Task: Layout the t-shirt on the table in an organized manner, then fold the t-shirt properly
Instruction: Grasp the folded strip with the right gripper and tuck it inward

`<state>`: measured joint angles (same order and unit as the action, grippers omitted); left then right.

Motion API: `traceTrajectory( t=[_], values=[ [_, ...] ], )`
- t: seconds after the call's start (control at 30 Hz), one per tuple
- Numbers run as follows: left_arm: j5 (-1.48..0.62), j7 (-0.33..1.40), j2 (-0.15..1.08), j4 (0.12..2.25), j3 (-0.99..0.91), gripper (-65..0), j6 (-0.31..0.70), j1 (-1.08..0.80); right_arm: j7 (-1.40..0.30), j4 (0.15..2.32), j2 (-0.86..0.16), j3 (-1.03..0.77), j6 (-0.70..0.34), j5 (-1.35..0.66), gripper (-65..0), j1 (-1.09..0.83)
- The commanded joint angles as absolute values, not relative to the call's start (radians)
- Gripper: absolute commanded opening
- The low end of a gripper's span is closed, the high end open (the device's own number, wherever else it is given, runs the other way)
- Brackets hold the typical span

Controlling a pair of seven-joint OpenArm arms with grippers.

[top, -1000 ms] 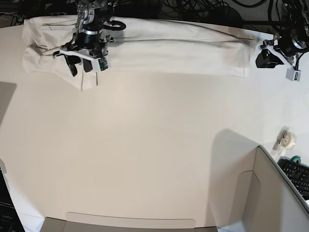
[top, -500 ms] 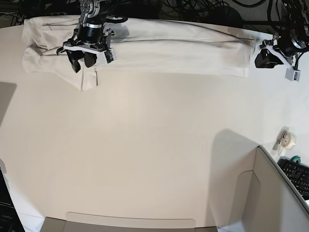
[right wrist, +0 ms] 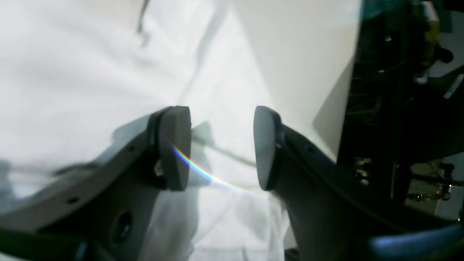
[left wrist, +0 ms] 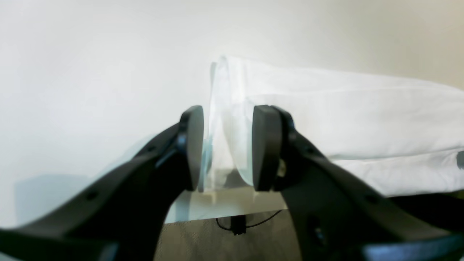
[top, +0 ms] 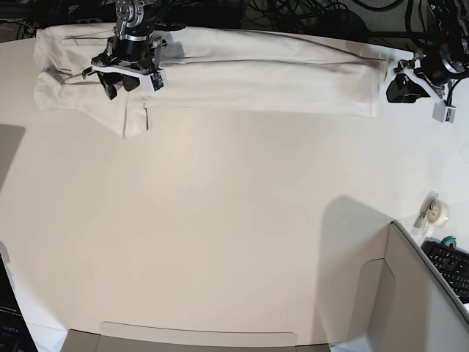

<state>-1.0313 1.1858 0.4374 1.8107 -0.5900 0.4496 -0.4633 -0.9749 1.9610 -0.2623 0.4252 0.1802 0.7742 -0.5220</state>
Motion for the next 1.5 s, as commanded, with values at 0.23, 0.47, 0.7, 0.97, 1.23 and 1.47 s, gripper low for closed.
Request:
traceTrajectory(
  t=[0.23, 0.47, 0.7, 0.97, 1.23, 1.47],
  values=[
    [-1.044, 1.176, 0.455, 1.824, -0.596, -42.8, 0.453, -0.467, -0.966, 1.975, -0.266, 0.427, 0.18, 0.792, -37.0, -0.53],
    [-1.044, 1.176, 0.455, 1.824, -0.559, -42.8, 0.453, -0.464, -0.966, 1.974, -0.26, 0.418, 0.096, 0.792, -37.0, -0.522],
    [-1.046, 1.176, 0.455, 1.824, -0.559, -42.8, 0.453, -0.464, -0.967, 1.974, -0.262, 0.414, 0.096, 0.8, -37.0, -0.518],
    [-1.043, 1.176, 0.437, 1.824, -0.561, -42.8, 0.453, -0.466, -0.967, 1.972, -0.26, 0.334, 0.096, 0.796, -37.0, -0.518],
    [-1.046, 1.176, 0.435, 1.825, -0.561, -42.8, 0.453, -0.466, -0.961, 1.972, -0.252, 0.367, 0.088, 0.794, -37.0, -0.529],
    [-1.046, 1.176, 0.435, 1.825, -0.561, -42.8, 0.453, -0.467, -0.961, 1.956, -0.246, 0.374, 0.087, 0.725, -37.0, -0.519]
  ],
)
